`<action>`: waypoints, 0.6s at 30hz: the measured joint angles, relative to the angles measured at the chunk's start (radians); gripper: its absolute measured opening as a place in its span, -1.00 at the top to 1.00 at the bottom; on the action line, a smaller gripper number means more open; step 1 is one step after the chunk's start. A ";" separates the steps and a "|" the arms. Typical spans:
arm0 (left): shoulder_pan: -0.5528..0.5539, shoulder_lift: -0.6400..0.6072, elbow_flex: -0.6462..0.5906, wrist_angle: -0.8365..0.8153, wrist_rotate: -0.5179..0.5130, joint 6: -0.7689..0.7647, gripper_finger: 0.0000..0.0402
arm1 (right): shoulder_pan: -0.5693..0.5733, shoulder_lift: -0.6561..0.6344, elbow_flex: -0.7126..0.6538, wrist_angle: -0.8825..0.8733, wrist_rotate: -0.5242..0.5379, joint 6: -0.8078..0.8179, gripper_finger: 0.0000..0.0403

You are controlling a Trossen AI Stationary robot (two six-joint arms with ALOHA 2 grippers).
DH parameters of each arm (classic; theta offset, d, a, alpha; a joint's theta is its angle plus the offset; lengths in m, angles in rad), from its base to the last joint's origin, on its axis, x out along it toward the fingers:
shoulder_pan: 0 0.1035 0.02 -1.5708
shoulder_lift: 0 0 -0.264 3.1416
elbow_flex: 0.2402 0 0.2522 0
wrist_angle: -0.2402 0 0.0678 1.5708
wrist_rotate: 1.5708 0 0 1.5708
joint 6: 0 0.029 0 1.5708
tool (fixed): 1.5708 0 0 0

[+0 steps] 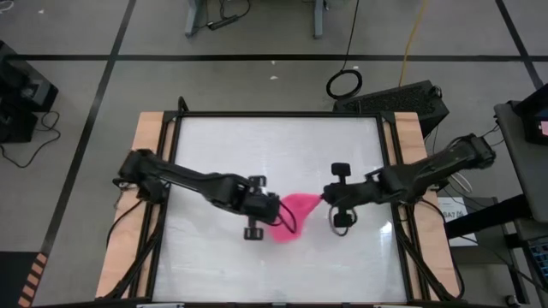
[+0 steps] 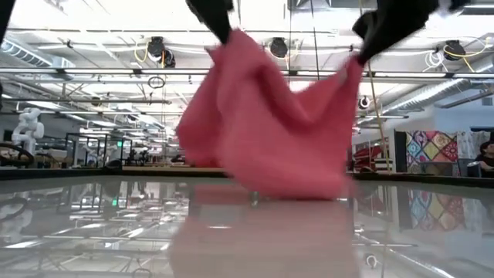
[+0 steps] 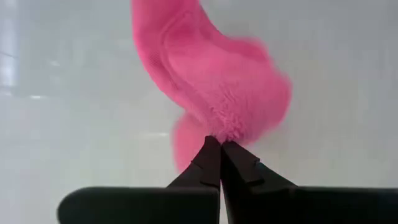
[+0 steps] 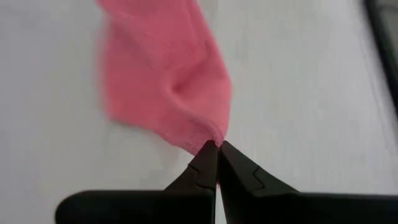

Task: Roll towel
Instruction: Fold the pink towel

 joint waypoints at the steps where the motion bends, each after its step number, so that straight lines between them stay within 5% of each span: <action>1: -0.012 -0.025 0.000 -0.010 -0.027 -0.009 1.00 | 0.005 -0.023 0.000 0.015 -0.009 0.000 1.00; 6: -0.060 -0.112 0.001 -0.004 -0.055 -0.023 1.00 | 0.038 -0.112 0.000 0.105 -0.098 0.009 1.00; 13: -0.105 -0.127 0.000 -0.019 0.167 -0.023 1.00 | 0.109 -0.119 0.000 0.175 -0.268 0.043 1.00; 18: -0.116 -0.089 -0.001 -0.027 0.028 -0.015 0.87 | 0.142 -0.072 0.000 0.186 -0.288 0.045 1.00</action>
